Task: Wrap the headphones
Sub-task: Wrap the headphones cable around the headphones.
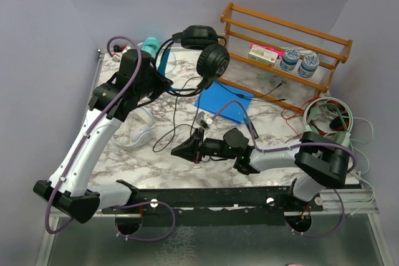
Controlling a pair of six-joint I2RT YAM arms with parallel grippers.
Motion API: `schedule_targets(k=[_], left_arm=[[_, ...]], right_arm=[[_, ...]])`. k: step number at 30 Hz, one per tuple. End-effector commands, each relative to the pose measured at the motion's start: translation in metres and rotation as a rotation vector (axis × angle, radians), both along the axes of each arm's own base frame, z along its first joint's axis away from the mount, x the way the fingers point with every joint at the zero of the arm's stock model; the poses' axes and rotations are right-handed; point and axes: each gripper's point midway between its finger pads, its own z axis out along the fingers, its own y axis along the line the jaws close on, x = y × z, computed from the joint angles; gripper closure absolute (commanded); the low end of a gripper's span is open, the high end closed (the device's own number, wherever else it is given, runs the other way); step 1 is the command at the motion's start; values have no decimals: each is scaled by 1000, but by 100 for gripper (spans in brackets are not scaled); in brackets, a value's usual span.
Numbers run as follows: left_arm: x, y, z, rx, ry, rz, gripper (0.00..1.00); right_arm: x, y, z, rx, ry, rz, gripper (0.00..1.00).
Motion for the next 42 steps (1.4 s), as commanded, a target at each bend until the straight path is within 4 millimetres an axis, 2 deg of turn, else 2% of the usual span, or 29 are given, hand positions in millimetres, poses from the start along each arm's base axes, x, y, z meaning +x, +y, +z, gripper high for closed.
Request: schedule_targets(k=[1,4,7,9,12,16,22,28,31,34,39,42], left_arm=[[24,57,39,38,-136,351,100],[28,97,30,173,-140,535,100],[26,127,21,316,-126,651,100],[24,140,14,403,-98,697,100],[24,145,1,486,-44,711,100],[26,141,-15,517,0,681,100],[30,132,-24,595,40,562,100],[27,107,-11,499,24,416,100],[22,92,-5,433,16,344,100],[19,75,-8,385,38,260,100],[15,50,-31,342,116,132,100],[14,42,-49,340,171,100,100]], right_arm=[[-9,-1,0,-66,4,8,95],[-14,-7,4,-124,10,16,95],[-17,-15,13,-177,-4,20,95],[-17,-21,21,-210,-21,10,95],[-15,-28,34,-260,-49,-8,95],[-15,-31,45,-329,-80,5,95],[-6,-35,52,-417,-108,-24,95],[8,-48,17,-510,-90,-121,95],[10,-46,0,-511,-77,-126,96],[10,-39,-18,-537,-69,-107,96],[16,-23,-19,-546,-106,-81,96],[21,-13,-6,-531,-143,-79,96]])
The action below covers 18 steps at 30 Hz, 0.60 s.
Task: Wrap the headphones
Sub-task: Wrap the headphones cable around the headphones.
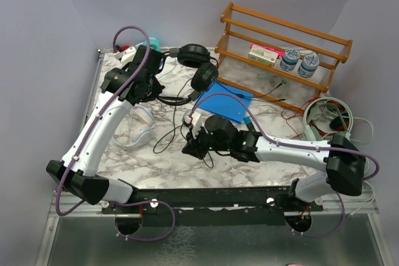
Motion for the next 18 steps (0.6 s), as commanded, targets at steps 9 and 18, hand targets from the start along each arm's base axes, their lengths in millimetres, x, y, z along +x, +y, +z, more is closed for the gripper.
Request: schedule_targets(k=[9,18], left_arm=[[4,-35,-66,-67,170,-107,100],[7,-27,-93,49,221,-170,100]], right_arm=[[15,35,96,162,-182,61,96],[26,13,144,176,-270,-21,96]])
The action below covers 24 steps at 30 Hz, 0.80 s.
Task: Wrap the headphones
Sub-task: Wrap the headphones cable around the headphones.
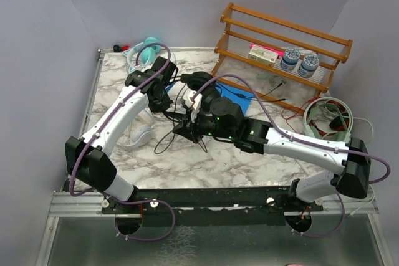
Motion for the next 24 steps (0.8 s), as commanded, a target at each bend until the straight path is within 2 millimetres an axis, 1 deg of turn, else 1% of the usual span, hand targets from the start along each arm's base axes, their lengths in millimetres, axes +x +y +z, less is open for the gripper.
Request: schedule_targets(k=[1,5,7,12,15,19,21,24], left_arm=[[15,-5,8,4,-66,-80,100],[14,2,4,66,-56,-144,100],[12,6,3,92,-57,-173,100],[6,22,6,170,-75,-207,100],[4,33,10,217,-101,-202,100],[0,50,15,298,-113,-200,100],[-1,52,16,323,-111,-233,100],[-6,47,16,329,-106,-352,100]], right_arm=[[9,-20,36,5,-75,-80,96],[25,-44,50,-22,-106,-174,96],[35,-56,50,-67,-130,-230,96],[60,-88,36,-227,-156,-354,95],[65,-101,23,-323,-178,-380,92],[71,-114,16,-400,-218,-407,90],[78,-120,16,-422,-250,-446,90],[91,-128,20,-440,-296,-525,90]])
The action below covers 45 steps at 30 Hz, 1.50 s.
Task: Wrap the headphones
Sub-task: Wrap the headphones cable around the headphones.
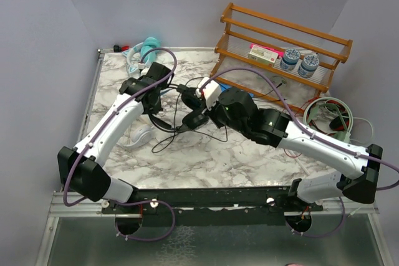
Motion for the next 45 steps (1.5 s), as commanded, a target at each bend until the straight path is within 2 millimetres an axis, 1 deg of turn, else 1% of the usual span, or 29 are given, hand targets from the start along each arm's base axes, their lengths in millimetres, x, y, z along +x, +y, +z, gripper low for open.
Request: schedule_targets(k=[1,3,6,9,12,15,18,22,24,27,29,31,33,36,39,42,43,45], left_arm=[[0,-2,17,31,-58,-153,100],[-5,-7,21,22,-74,-190,100],[-10,-22,26,-45,-82,-253,100],[-18,-33,25,-91,-77,-303,100],[-25,-34,21,-84,-65,-328,100],[-29,-33,19,-82,-59,-336,100],[-34,-38,21,-106,-56,-361,100],[-41,-53,23,-160,-45,-425,100],[-47,-64,25,-208,-36,-471,100],[-51,-76,35,-265,-45,-523,100],[-54,-81,42,-294,-58,-546,100],[-60,-88,49,-340,-61,-588,100],[-67,-94,55,-381,-66,-621,100],[-75,-103,66,-442,-75,-659,100],[-79,-110,81,-503,-104,-676,100],[-86,-128,100,-611,-120,-734,100],[-88,-135,107,-653,-130,-759,100],[-96,-149,117,-745,-131,-812,100]], right_arm=[[25,-21,5,-90,-103,-136,90],[33,-21,8,-75,-111,-158,90],[42,-15,15,4,-91,-136,90],[54,-16,24,43,-101,-152,90],[69,-23,26,11,-126,-201,90],[87,-36,20,-51,-140,-281,90],[102,-50,17,-46,-113,-330,89],[115,-59,21,27,-91,-333,78],[120,-59,21,58,-84,-325,76],[126,-54,12,103,-36,-297,77],[128,-51,2,118,-11,-286,82],[133,-54,-7,144,8,-295,85],[140,-60,-15,186,31,-303,85],[144,-60,-28,223,77,-282,86],[141,-54,-42,262,120,-267,87],[125,-39,-56,316,163,-167,88],[118,-30,-55,355,163,-100,89],[104,-23,-61,413,160,-26,90]])
